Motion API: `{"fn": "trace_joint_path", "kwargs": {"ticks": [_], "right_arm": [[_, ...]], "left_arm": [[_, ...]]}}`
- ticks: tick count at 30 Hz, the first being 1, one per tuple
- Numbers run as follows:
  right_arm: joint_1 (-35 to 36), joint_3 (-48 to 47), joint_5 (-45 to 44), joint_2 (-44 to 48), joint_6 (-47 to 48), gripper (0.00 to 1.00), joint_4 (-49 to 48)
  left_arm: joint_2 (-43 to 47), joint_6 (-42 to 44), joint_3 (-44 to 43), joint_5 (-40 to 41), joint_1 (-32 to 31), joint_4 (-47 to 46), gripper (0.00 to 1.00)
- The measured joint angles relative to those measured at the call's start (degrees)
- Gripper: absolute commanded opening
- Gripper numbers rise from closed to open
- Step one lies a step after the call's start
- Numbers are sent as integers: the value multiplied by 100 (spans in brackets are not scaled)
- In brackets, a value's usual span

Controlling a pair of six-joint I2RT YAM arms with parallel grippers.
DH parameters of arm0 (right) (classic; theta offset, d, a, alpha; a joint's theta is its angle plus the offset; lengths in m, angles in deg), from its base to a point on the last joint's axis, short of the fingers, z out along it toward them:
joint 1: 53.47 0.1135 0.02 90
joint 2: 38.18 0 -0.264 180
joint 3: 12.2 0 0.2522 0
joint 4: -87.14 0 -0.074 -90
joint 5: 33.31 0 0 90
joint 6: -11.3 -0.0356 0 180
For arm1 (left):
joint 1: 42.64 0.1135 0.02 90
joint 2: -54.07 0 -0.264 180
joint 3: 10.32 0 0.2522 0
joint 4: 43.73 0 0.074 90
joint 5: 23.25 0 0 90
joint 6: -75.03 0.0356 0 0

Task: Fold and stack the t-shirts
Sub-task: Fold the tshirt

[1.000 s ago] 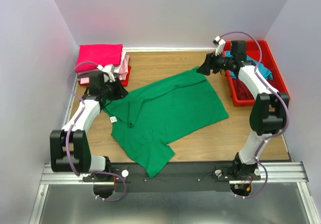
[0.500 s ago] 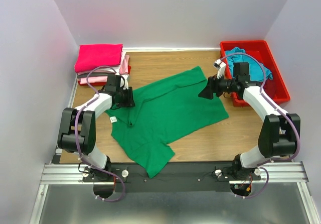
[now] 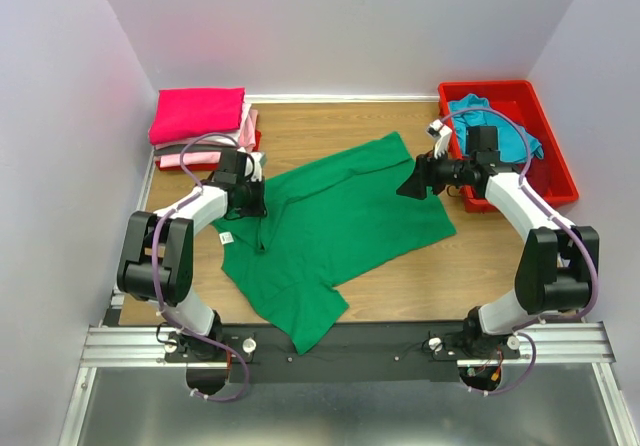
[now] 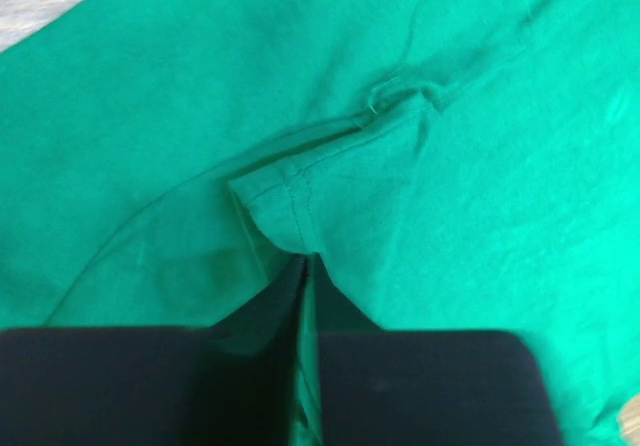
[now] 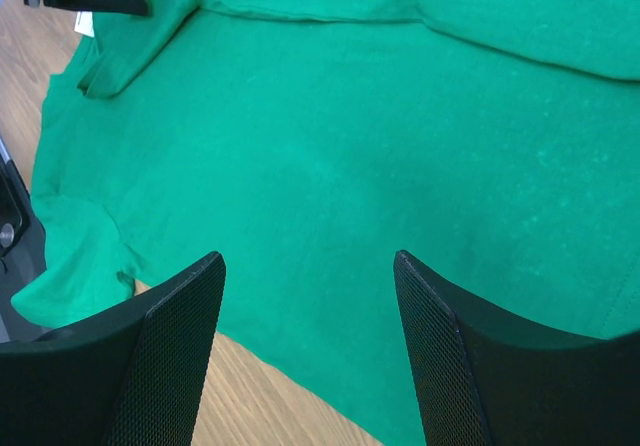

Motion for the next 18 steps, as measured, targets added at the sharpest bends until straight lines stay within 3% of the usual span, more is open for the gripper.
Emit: {"fn": "trace_joint_path", "kwargs": {"ticks": [13,14,18], "right_arm": [[-160,28,96,0,2,75,2],[-168,28,105,0,2,75,0],[-188,28,125,0,2,75,0]], "left_arm": [[557,-85,175,-372,-492,-13,0],[570,-114,197,-404,-575,-33,7],[573,-251,374,-496,-1023,-63,14]]}}
